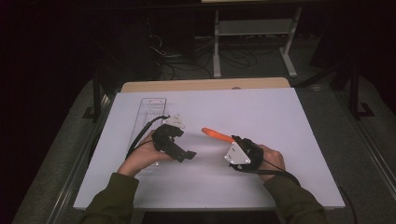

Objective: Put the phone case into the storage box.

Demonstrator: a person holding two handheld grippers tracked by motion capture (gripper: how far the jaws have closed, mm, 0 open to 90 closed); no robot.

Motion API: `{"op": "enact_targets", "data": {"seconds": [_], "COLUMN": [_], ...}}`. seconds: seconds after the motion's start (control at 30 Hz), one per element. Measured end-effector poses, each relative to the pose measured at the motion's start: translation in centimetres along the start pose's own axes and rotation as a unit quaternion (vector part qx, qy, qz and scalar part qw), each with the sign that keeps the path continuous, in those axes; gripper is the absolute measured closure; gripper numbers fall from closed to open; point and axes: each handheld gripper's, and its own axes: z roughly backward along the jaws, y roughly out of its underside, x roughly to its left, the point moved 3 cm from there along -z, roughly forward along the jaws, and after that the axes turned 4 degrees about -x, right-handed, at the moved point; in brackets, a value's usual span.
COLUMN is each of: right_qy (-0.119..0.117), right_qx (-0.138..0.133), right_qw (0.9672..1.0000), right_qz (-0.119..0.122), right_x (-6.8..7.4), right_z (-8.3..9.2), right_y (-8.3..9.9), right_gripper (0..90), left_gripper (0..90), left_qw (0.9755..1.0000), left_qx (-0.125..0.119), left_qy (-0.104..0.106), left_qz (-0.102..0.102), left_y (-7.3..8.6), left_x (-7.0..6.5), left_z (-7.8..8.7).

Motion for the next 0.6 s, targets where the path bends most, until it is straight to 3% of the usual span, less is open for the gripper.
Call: {"op": "enact_targets", "data": {"seconds": [0.4, 0.6], "right_qy": [-0.02, -0.036], "right_qx": [0.001, 0.0], "right_qw": [0.9978, 0.9912], "right_qz": [-0.063, -0.128], "right_x": [-1.2, -1.6], "right_z": [0.0, 0.0], "right_y": [0.3, 0.4], "right_gripper": [81.1, 81.1], "left_gripper": [0.0, 0.0], "left_qw": [1.0, 0.9999], "left_qx": [-0.006, -0.012], "left_qy": [0.006, 0.009], "left_qz": [-0.002, 0.003], "left_y": [-0.2, -0.2], "left_x": [-0.1, -0.3], "left_z": [0.1, 0.0]}}
